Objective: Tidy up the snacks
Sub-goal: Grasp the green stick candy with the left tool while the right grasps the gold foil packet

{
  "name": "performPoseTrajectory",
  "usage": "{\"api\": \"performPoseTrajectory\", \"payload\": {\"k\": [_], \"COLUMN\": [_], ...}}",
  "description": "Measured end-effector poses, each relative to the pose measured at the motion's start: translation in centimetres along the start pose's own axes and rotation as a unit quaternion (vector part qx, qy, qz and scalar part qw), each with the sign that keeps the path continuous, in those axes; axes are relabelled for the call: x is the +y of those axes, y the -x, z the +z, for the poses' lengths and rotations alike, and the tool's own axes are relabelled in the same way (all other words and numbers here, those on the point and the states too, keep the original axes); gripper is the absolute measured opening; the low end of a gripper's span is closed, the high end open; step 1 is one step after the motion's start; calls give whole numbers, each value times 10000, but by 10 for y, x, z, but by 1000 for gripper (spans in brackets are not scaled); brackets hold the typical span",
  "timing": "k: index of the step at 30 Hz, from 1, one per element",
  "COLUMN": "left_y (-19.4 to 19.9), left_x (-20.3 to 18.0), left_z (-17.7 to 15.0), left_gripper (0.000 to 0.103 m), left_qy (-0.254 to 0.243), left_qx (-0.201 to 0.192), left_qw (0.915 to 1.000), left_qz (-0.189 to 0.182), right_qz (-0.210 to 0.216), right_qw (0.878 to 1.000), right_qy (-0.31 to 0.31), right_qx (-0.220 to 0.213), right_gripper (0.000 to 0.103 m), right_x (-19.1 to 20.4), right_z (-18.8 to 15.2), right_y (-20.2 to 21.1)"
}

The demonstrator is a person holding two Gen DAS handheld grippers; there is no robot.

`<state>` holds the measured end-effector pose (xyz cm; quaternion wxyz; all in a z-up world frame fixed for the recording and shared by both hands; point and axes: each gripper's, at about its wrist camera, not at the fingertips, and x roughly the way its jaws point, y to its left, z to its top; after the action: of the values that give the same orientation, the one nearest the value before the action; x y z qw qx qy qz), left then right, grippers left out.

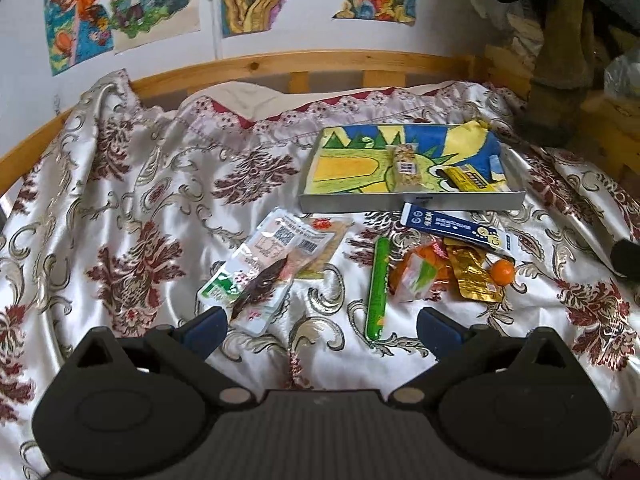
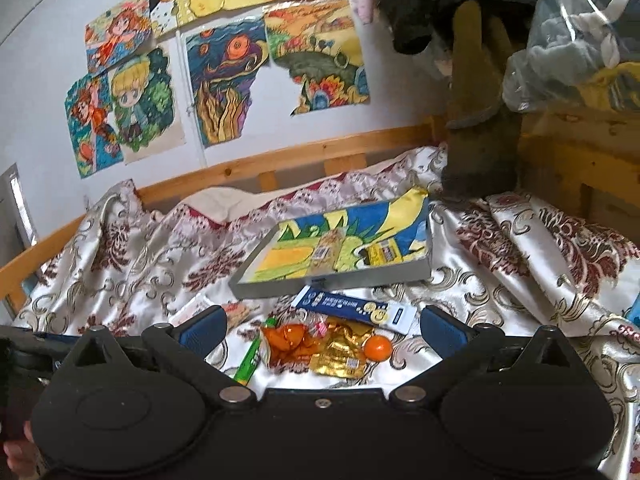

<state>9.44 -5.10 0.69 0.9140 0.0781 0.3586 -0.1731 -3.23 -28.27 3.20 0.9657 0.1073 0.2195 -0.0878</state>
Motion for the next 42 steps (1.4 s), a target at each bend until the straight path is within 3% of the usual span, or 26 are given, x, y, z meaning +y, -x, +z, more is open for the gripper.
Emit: {"api": "performPoseTrajectory", "payload": {"k": [7,11,23,27,34,42], "left_y": [-1,-11,-81,-98,-119,-145], "left_x": [-10,-11,-21,-20,-18,-12], "left_z": [8,12,21,16,16,14], "left_gripper": [103,103,103,102,102,76], "left_qy": [-169,-102,-435,-538,-569,-570], "left_qx": [-248,-371,91,290,362,618], "left_qw": [9995,9991,9985,9950,9925,9902], "left_qz": [-45,-161,-323,-791,-1022,-1119], "right_qz": [133,281,1028,1237,1154,1108], "right_qw": [9999,9993,9889,9838,9788,9713], "right_qy": [80,-2,-199,-94,-185,-228], "right_qx": [18,252,1058,1296,1681,2092], "right_gripper": [102,102,102,102,98,84], "right_x": [-9,-18,-21,-17,-16,-14], "right_z": [16,21,20,16,4,-8], "right_y": [-13,-36,-116,-139,-167,-192]}}
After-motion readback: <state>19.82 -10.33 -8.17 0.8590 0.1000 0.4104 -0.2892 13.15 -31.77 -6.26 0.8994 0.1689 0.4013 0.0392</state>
